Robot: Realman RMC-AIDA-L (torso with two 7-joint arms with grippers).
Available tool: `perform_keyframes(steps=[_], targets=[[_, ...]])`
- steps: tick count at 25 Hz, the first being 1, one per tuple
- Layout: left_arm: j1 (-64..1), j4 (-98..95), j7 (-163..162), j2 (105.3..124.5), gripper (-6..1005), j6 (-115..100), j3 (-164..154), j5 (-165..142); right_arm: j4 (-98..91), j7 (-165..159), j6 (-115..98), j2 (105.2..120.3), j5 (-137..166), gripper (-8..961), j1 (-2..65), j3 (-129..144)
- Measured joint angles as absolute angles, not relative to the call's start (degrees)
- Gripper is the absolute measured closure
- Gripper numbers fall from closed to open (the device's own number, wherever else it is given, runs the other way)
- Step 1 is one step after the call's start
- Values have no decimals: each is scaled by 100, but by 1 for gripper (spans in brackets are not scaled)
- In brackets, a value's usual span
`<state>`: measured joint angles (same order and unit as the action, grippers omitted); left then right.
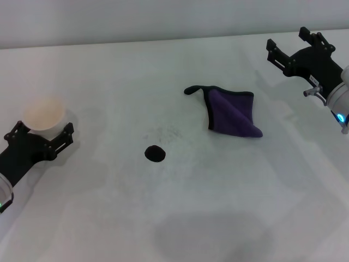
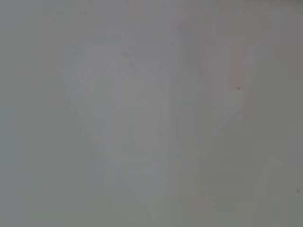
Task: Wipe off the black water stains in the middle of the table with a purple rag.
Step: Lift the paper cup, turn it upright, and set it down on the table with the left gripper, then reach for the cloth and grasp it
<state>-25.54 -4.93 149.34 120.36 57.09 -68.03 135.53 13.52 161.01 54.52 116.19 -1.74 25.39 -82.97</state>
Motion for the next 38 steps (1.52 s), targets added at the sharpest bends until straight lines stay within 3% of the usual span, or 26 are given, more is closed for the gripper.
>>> perform_keyframes(steps=[18,38], targets=[[-2279,-495,14944,12008,112,6081,-6790,13603,1360,16101,5459,11619,-175,81,2545,-8297],[-1406,-484,14970,12000,112,7378,-6761,13805,1403,15311,5322,11603,-136,81,2589,-7808]])
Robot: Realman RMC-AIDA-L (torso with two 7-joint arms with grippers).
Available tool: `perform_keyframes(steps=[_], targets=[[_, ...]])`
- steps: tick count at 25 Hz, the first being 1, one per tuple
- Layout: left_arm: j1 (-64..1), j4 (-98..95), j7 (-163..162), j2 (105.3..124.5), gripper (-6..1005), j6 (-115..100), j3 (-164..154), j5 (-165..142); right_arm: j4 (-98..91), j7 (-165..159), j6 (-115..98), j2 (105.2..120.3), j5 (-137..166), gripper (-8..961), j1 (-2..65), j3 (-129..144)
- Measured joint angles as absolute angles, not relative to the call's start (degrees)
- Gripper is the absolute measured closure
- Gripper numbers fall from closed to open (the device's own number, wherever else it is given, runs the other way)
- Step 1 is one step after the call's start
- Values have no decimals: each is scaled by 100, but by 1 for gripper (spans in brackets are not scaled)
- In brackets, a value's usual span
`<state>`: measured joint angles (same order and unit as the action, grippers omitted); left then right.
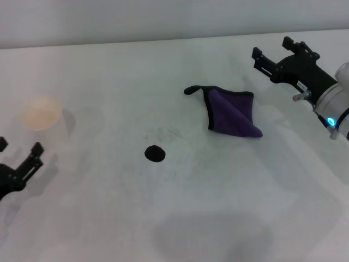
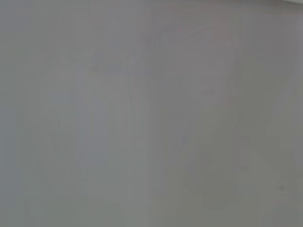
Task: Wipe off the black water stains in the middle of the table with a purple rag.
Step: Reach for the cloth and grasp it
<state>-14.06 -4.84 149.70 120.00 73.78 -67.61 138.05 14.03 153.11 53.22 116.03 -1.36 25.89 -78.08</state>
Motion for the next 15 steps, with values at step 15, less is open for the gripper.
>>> perform_keyframes(steps=[15], targets=[[-1018,-309,14952,11979,112,7525,-6759,14920,2522,14614,4191,11396,344,81,2780,-7023]])
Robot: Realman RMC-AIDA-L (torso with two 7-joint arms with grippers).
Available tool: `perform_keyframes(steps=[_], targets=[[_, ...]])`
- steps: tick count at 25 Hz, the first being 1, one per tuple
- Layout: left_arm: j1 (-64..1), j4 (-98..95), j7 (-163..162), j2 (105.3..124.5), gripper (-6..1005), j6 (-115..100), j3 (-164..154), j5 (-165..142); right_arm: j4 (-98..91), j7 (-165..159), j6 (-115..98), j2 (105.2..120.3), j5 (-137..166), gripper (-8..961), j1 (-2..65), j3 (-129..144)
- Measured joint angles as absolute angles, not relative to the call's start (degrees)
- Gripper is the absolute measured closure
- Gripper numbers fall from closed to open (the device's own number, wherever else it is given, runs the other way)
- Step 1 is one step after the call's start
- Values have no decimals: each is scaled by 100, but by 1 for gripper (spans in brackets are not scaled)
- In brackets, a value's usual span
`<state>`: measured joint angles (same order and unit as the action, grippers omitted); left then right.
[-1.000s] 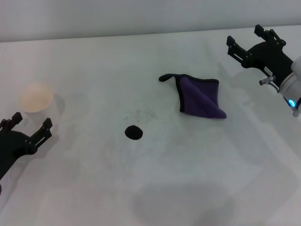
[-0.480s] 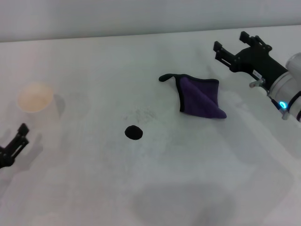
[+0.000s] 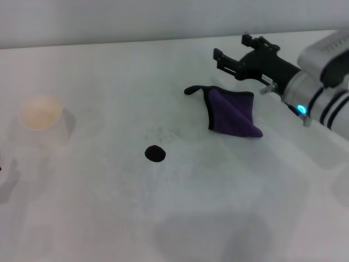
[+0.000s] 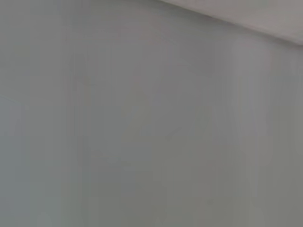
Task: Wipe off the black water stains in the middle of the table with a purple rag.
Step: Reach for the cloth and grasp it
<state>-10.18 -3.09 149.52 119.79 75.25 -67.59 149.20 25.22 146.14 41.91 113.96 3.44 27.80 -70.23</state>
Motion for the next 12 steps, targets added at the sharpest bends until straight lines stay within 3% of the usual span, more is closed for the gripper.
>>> perform_keyframes(steps=[5,12], targets=[[-1020,-286,14950,11979,112,7544,-6759,15085,3337,13403,3526,11126,1756,82,2909,-7167],[-1021,-273,14950,11979,112,7567,-6759,15223,4061,10521,2814,10630,4260,82,3374,-7221]])
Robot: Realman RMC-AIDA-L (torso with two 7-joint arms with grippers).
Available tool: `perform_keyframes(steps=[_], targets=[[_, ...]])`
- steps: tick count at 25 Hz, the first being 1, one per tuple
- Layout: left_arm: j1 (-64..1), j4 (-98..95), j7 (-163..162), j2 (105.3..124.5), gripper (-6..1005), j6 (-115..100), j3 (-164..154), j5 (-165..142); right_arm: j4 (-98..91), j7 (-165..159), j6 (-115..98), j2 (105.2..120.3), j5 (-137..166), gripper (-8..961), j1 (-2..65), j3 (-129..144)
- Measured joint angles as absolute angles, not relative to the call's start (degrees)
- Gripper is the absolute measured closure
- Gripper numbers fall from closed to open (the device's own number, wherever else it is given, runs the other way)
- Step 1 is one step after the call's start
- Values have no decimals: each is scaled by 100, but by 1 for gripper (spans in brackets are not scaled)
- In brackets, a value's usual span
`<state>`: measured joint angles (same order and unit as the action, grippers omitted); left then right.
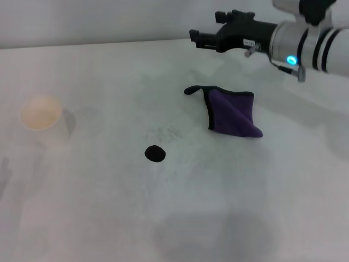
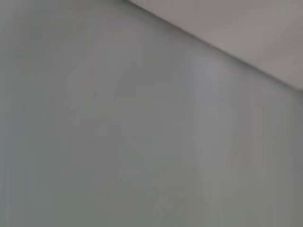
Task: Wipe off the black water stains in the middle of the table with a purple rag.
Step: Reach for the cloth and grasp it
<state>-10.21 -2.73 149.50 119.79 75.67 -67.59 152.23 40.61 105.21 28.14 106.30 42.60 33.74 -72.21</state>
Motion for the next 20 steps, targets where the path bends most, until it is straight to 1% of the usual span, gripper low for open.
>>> perform_keyframes(steps=[2,4,7,10,12,13,16,18,20], targets=[[-1033,-272,14950,11979,112,7551,-6759,15227,4161,9608,2878,10500,5137,82,3500,-7306],[-1047,-272,14950,11979,112,7542,-6759,15243,4257,8938,3010,10433,5900,82,3566,-7449],[-1063,-272,14950,11979,112,7537,-6759,15330,4355,8006,3423,10435,7122,82,3584,-7988],[-1091,-272,14950,11979,112,7532,-6759,15359,4558,6932,3908,10519,8703,82,3589,-8666],[-1113,-272,14950,11980,112,7528,-6759,15363,4816,6241,4207,10625,9837,82,3584,-9043],[-1125,-272,14950,11979,112,7525,-6759,15366,4991,5927,4366,10707,10439,82,3565,-9248],[-1179,-272,14950,11979,112,7522,-6759,15371,5499,5309,4916,11036,11982,82,3508,-9787],[-1205,-272,14950,11979,112,7523,-6759,15372,5803,5005,5305,11296,12841,82,3501,-10112],[-1227,-272,14950,11980,112,7522,-6759,15373,6078,4747,5654,11480,13590,82,3517,-10280]])
